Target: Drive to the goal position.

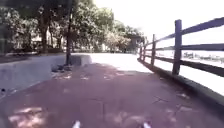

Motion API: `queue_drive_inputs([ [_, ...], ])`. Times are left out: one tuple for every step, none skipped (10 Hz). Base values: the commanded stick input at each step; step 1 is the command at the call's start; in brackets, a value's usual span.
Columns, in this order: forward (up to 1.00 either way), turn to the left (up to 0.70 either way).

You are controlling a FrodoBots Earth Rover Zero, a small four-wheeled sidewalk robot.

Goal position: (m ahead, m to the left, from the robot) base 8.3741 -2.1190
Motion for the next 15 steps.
queue_drive_inputs([
  [1.00, -0.40],
  [1.00, -0.40],
  [1.00, -0.40],
  [1.00, -0.40],
  [1.00, -0.40],
  [1.00, 0.00],
  [1.00, 0.00],
  [1.00, 0.00],
  [1.00, 0.00],
  [1.00, 0.00],
  [1.00, 0.00],
  [1.00, 0.00],
  [1.00, 0.00],
  [1.00, 0.00],
  [1.00, 0.00],
])
